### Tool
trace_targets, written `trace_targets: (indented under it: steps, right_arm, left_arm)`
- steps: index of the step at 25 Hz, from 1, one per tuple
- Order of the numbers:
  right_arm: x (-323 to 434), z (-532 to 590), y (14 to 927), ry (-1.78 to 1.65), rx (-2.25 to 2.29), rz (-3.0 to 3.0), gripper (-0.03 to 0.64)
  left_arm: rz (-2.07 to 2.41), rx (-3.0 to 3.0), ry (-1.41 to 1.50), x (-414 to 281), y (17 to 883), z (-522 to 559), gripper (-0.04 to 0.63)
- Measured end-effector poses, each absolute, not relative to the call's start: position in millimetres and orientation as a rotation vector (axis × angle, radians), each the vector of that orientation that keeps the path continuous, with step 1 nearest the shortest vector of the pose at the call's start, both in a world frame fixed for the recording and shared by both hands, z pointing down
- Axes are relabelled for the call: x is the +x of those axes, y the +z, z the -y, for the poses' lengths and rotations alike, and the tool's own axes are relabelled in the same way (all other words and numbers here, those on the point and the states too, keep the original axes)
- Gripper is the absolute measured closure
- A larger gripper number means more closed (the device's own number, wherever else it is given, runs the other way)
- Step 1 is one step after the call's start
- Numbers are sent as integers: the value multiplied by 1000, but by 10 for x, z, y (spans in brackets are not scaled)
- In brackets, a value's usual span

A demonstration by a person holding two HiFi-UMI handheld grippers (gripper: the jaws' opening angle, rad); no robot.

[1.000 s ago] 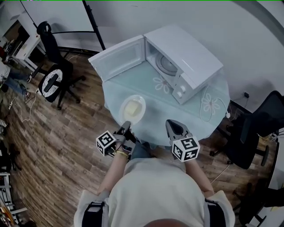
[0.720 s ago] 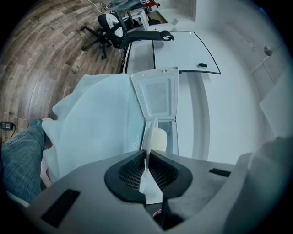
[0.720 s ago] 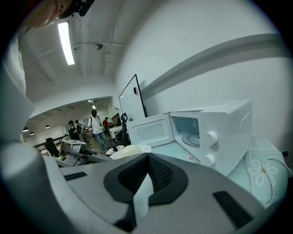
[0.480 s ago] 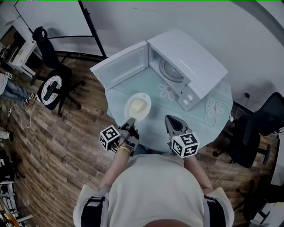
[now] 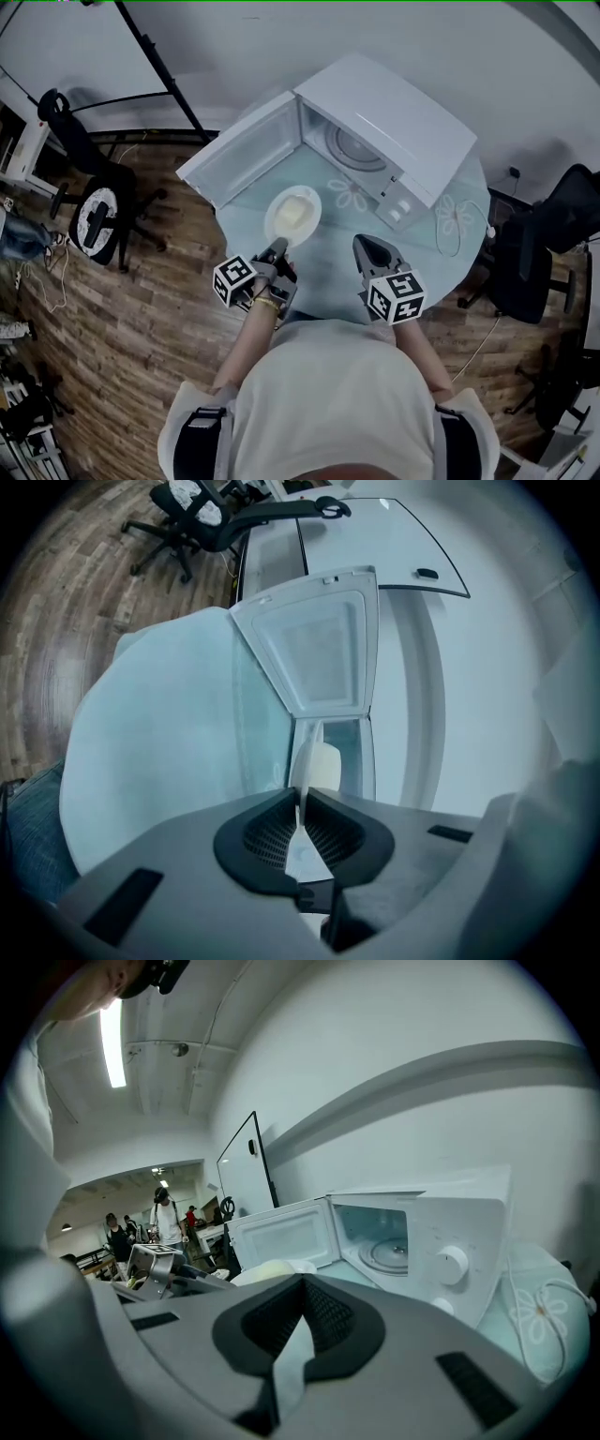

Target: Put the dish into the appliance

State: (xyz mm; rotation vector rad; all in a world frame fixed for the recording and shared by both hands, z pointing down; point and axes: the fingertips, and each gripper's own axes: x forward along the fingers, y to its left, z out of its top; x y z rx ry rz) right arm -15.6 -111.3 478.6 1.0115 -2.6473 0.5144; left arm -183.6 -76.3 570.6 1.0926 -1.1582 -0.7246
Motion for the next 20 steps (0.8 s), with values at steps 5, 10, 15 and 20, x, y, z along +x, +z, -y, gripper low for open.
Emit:
trace_targets:
  steps: [5,10,15,20]
  right_arm:
    - [-183,1321,4848,547,1102,2615,611]
    - [-215,1517,4890,572,1208,2579,611]
    - [-177,1601,4942,606,1282,2537,611]
    - [-189,1655,4978,622,1330,2503,611]
  left_arm:
    - [1116,1118,-662,-1879,5754,1086,563]
    - [1067,1152,-594,-1917,5797,1414,563]
    - [1019,1186,-538,-1857,5832,1743,563]
    - [981,1204,-506,-1813,5886,2062,563]
